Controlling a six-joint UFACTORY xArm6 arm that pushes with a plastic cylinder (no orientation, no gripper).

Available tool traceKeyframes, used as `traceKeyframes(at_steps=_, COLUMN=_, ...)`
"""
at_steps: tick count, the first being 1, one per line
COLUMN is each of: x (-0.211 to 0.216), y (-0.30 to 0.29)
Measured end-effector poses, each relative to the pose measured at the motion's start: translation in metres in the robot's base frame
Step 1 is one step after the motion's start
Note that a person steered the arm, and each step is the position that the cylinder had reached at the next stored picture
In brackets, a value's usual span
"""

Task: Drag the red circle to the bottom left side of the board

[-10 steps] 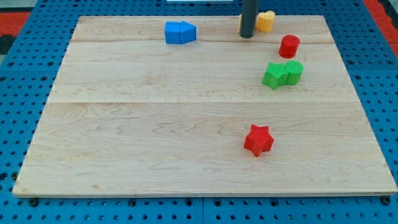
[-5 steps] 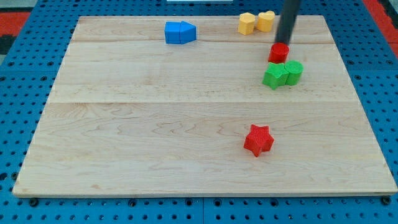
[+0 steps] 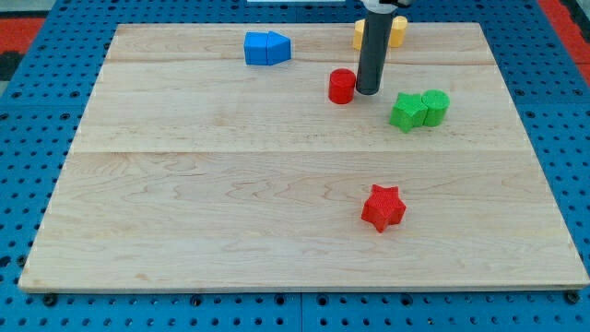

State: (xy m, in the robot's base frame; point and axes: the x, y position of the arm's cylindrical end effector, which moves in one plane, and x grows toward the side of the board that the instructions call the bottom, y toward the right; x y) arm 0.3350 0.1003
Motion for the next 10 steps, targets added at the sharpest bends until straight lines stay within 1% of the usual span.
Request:
traceKeyframes(at_steps=2, x=0.002, y=0.002)
traceKeyframes(at_steps=3, x=0.013, y=0.003)
traceKeyframes(at_steps=4, x=-0.006, y=-0.038)
traceKeyframes(at_steps=5, x=-0.028, y=-0.035)
traceKeyframes(at_steps=6, x=-0.036, y=-0.111)
traceKeyframes(at_steps=7, x=0.015, y=-0.244)
traceKeyframes(at_steps=8, x=0.050, y=-0.307)
traceKeyframes(at_steps=9, x=0.017, y=-0.257)
traceKeyframes(at_steps=10, x=0.073, y=-0.220)
